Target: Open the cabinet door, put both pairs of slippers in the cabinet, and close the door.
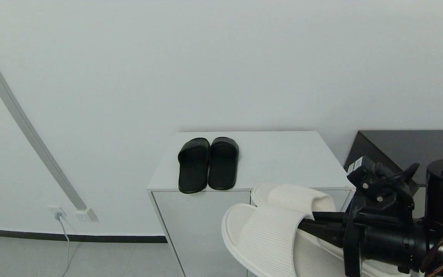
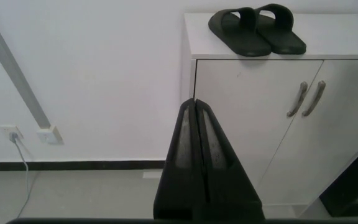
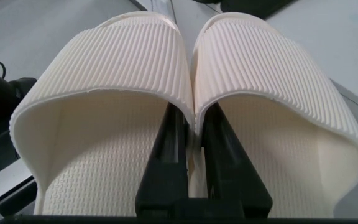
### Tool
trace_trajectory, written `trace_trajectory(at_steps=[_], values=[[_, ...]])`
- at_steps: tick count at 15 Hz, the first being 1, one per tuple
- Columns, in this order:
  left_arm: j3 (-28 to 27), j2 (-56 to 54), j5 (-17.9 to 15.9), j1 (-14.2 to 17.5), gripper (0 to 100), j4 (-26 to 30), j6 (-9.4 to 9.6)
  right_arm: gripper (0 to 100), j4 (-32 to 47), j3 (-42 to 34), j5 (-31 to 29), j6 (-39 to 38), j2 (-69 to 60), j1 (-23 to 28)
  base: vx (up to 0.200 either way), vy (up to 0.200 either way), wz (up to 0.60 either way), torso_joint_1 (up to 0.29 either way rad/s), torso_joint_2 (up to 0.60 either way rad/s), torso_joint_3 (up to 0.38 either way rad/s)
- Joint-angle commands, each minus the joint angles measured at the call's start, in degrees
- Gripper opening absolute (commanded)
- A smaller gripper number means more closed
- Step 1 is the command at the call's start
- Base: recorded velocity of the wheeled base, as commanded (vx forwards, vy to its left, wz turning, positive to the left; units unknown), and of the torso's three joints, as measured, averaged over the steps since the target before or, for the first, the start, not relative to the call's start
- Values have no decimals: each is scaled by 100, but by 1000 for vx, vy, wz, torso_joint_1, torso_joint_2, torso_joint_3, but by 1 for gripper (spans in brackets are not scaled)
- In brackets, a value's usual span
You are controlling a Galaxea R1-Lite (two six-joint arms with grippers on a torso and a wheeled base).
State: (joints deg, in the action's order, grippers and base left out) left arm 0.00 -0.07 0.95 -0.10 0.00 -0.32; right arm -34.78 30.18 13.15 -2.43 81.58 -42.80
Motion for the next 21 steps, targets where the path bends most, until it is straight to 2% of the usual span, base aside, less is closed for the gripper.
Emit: trace_trajectory(at_steps=[1,4,10,21], values=[[0,7,2,1,0,0,-3,0,-2,-4,-6,5,16,0,0,0,0,0,0,0],[0,7,2,1,0,0,-3,0,-2,-56,3,120,16,0,0,0,0,-27,63,32],[0,7,10,1,0,0,14,0,-20,-241,-23,199,-98,0,0,0,0,-164,369,202],[0,7,2,1,0,0,14,0,-187,-505,-32,322,-476,-167,0,0,0,-219,532,313]])
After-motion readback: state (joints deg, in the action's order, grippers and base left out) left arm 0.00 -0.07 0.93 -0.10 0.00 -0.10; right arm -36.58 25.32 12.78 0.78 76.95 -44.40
